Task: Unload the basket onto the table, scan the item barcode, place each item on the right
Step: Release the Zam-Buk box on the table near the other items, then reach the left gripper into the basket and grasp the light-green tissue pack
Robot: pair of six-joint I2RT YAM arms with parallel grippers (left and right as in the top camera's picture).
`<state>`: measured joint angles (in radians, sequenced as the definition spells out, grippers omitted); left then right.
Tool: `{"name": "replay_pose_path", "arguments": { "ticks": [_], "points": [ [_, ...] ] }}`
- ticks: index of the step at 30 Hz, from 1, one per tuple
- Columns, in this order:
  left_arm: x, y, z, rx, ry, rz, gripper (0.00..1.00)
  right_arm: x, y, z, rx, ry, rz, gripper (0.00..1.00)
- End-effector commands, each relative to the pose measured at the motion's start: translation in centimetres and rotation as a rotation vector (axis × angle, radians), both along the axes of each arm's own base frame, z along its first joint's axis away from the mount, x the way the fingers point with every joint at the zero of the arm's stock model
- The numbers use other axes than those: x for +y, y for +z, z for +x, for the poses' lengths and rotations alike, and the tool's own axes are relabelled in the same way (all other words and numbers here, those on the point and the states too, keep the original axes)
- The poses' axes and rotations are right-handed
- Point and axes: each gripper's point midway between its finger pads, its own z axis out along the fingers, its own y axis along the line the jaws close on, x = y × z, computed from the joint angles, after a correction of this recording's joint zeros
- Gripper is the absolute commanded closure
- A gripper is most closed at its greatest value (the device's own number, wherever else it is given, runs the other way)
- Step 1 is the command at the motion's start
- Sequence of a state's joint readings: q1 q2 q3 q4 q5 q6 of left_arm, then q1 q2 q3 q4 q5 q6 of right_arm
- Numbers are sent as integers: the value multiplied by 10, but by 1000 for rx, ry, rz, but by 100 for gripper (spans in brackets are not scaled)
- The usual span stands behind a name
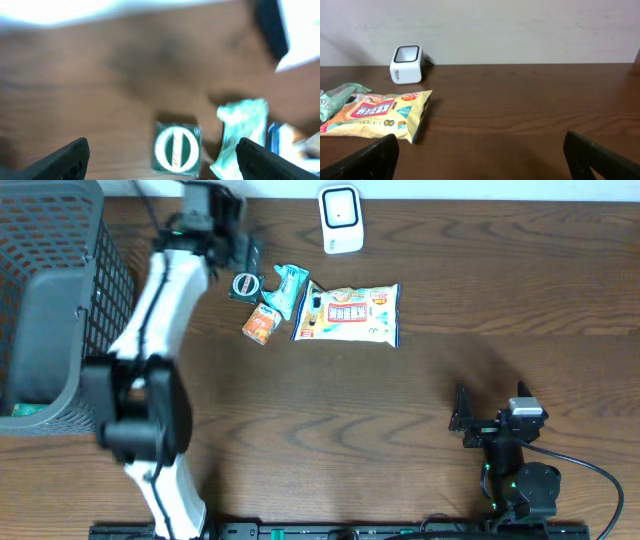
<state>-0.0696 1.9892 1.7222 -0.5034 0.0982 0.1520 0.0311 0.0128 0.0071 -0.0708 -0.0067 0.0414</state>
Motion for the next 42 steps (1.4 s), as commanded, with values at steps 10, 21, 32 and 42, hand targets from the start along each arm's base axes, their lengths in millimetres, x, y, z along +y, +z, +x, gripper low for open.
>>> {"name": "replay_pose_path", "arguments": {
  "ticks": [10, 21, 32, 42],
  "points": [
    [175, 194, -75, -396, 542, -195, 8, -2, -1, 0, 3, -7, 6, 1],
    [300, 85, -160, -51, 1057, -287, 31, -2, -1, 0, 3, -7, 6, 1],
    [342, -23, -218, 305, 1440, -69, 23, -2, -1, 0, 3, -7, 6, 1],
    [343, -88, -233, 469, 1555, -85, 9, -2, -1, 0, 3, -7, 6, 1]
  ]
}}
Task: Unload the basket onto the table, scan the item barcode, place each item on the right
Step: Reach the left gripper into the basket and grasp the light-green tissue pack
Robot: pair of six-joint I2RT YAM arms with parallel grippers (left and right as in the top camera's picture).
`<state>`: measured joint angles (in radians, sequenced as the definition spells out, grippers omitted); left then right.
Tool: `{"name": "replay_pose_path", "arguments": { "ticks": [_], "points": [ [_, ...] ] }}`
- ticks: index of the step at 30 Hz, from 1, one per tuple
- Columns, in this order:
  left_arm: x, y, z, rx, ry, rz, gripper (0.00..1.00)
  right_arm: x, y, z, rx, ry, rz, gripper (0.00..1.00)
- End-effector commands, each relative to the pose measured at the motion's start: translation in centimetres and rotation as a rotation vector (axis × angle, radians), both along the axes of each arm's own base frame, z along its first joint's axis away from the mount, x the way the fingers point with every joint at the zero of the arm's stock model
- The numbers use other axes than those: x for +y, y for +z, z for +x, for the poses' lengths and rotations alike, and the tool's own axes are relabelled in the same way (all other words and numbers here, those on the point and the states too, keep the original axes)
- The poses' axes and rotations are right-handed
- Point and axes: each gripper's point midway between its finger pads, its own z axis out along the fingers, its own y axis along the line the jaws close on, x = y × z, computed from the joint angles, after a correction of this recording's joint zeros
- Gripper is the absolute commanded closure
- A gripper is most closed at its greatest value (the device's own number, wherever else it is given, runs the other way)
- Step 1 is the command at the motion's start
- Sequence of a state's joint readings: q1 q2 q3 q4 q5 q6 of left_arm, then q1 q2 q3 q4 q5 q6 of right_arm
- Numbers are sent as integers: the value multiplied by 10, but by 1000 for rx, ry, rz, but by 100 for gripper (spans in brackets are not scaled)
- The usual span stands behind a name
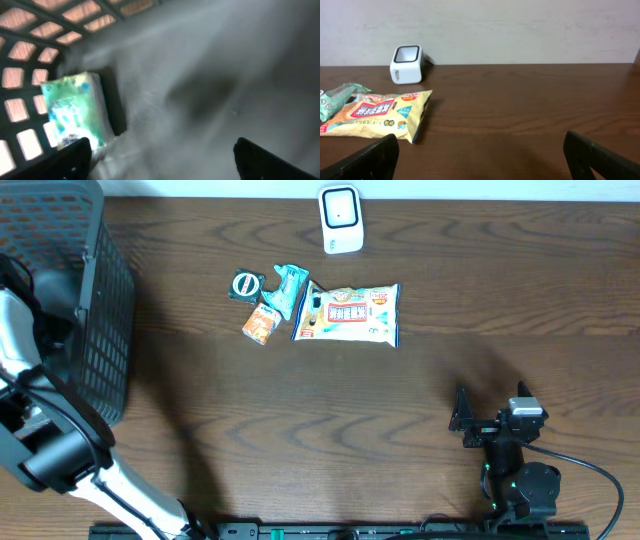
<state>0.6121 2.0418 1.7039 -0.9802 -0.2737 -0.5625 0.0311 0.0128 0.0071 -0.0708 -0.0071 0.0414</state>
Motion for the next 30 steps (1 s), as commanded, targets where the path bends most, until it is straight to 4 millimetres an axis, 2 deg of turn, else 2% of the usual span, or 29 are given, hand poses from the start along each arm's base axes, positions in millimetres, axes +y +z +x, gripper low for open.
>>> {"name": "replay_pose_path", "arguments": {
  "ticks": [1, 4, 10, 25, 28, 30],
  "points": [
    [6, -20, -17, 52, 87, -5, 9, -2, -1, 0, 3, -8, 6, 1],
    [11, -27, -27, 71, 110, -17, 9, -2, -1, 0, 3, -8, 6, 1],
    [22, -29, -41, 75, 151, -22, 9, -2, -1, 0, 3, -8, 6, 1],
    [24, -49, -66, 155, 173, 14, 10, -2, -1, 0, 3, -8, 6, 1],
    [24, -51, -66, 153, 174, 15, 14, -2, -1, 0, 3, -8, 6, 1],
    [24, -52, -65, 151, 174, 16, 24, -2, -1, 0, 3, -8, 6, 1]
  ]
}}
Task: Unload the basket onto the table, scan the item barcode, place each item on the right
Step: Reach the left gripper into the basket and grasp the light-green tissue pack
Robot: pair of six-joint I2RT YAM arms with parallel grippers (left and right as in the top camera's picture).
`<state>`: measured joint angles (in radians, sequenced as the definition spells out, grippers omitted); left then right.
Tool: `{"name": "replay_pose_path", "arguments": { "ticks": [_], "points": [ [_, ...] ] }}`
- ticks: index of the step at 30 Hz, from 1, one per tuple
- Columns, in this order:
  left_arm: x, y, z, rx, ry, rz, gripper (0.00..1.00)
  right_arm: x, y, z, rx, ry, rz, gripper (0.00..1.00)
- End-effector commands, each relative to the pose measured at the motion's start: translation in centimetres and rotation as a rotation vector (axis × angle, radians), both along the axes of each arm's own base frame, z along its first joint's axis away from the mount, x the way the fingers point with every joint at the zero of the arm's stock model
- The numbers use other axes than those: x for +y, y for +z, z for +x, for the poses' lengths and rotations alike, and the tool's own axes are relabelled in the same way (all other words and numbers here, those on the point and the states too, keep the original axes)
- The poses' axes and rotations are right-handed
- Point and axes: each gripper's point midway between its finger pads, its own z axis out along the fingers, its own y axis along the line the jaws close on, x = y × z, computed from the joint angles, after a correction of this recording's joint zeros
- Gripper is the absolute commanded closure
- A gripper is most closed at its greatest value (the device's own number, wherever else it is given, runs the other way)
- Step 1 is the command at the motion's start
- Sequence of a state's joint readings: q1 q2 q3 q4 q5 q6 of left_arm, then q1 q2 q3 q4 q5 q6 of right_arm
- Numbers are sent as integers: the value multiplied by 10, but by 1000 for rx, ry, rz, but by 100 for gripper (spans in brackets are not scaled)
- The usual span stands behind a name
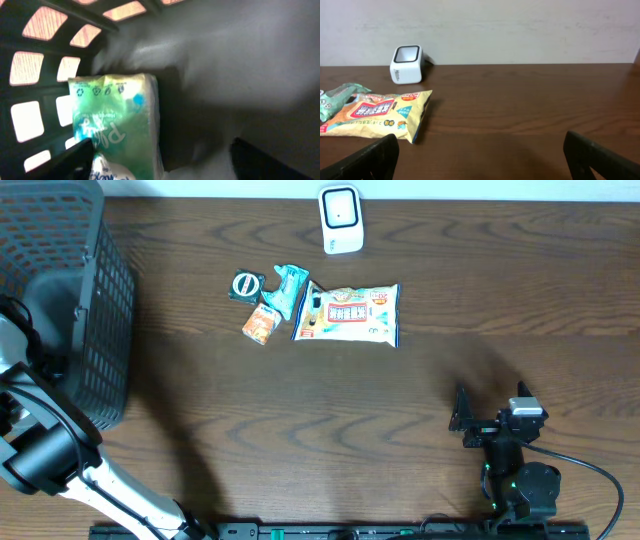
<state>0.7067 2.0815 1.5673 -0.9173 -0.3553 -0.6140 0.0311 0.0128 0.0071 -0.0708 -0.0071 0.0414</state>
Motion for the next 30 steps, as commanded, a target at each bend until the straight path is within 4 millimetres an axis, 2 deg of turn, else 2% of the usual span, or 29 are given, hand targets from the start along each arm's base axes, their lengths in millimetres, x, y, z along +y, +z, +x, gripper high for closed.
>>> {"name": "replay_pose_path", "arguments": {
  "ticks": [1, 2, 5, 15, 17, 19, 23, 25, 27, 30],
  "points": [
    [2, -6, -8, 31, 22, 13, 28, -2, -1, 0, 3, -8, 6, 1],
    [2, -6, -8, 31, 25, 13, 33, -2, -1, 0, 3, -8, 6, 1],
    [1, -8, -10, 34, 26, 10, 38, -2, -1, 0, 3, -8, 6, 1],
    [-6, -22, -17, 37, 63, 6, 41, -2, -1, 0, 3, -8, 6, 1],
    [-6, -22, -17, 36, 62, 6, 72, -2, -1, 0, 3, -8, 6, 1],
    [-5, -22, -16, 32, 62, 7, 92, -2, -1, 0, 3, -8, 6, 1],
    [-9, -21, -5, -21, 53, -30, 92, -2, -1, 0, 3, -8, 6, 1],
    [-11, -15, 5, -70, 36, -55, 92, -2, -1, 0, 3, -8, 6, 1],
    [-8, 17, 32, -221, 17, -50, 93, -2, -1, 0, 3, -8, 6, 1],
    [-7, 57, 61, -401, -45, -29, 93, -2, -1, 0, 3, -8, 6, 1]
  ]
}}
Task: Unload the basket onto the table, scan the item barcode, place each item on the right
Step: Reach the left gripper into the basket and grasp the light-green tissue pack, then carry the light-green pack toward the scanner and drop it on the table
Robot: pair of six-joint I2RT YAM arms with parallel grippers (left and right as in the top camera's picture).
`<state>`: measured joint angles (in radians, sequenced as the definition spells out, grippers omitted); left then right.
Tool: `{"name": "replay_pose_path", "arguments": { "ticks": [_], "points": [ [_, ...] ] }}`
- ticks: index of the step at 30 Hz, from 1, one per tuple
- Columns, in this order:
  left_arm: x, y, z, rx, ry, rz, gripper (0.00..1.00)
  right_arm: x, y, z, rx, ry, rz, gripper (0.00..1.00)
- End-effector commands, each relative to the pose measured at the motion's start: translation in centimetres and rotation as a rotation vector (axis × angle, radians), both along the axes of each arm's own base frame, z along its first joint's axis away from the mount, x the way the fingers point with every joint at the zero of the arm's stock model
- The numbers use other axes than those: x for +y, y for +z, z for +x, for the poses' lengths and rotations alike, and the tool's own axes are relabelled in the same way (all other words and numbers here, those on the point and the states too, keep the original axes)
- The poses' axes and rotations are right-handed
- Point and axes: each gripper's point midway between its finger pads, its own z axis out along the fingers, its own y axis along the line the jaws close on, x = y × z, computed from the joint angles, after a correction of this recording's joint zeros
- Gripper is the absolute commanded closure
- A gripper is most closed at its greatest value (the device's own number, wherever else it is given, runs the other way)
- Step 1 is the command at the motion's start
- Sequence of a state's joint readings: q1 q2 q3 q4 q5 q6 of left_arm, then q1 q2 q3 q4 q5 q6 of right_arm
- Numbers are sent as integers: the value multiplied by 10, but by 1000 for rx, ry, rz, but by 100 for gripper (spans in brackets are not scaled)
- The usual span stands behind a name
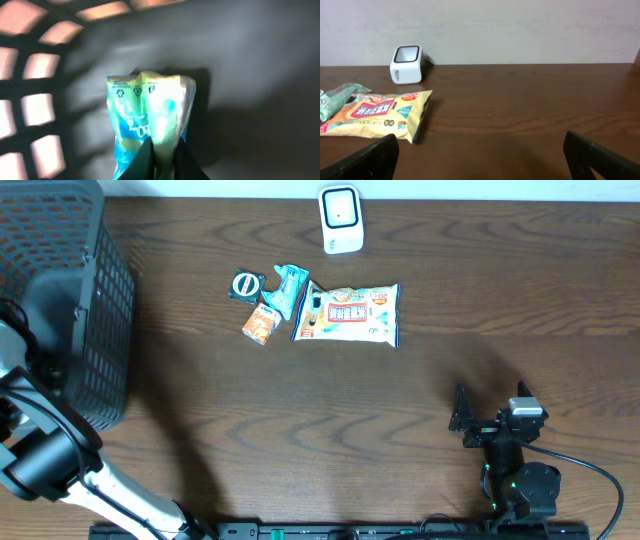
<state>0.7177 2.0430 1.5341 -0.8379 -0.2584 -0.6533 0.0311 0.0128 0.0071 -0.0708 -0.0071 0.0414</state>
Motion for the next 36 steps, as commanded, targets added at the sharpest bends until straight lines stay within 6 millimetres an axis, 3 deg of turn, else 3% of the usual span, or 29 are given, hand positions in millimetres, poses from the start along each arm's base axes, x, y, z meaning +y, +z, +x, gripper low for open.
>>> {"name": "replay_pose_path", "arguments": {
  "ticks": [1, 5, 9, 12, 13, 18, 21, 25, 31, 33, 36],
  "points": [
    [-6, 70, 56, -329, -113, 6, 93, -2, -1, 0, 3, -8, 6, 1],
    [-13, 150, 91, -604, -234, 96, 93, -2, -1, 0, 3, -8, 6, 1],
    [-31, 229, 107, -813, -336, 203, 92, -2, -1, 0, 3, -8, 6, 1],
    [-59, 288, 118, -960, -485, 275, 92, -2, -1, 0, 3, -8, 6, 1],
    [-84, 322, 121, -1025, -617, 330, 93, -2, -1, 0, 3, -8, 6, 1],
    [-144, 365, 125, -1067, -858, 425, 93, -2, -1, 0, 3, -8, 6, 1],
    [-188, 371, 137, -1076, -1006, 427, 93, -2, -1, 0, 3, -8, 6, 1],
    [-254, 357, 158, -1017, -1293, 431, 93, -2, -1, 0, 3, -8, 6, 1],
    [-339, 303, 178, -863, -1680, 380, 92, -2, -1, 0, 3, -8, 6, 1],
    [-355, 279, 184, -791, -1768, 360, 93, -2, -1, 0, 3, -8, 6, 1],
    [-361, 243, 194, -668, -1776, 332, 93, -2, -1, 0, 3, -8, 6, 1]
  ]
}}
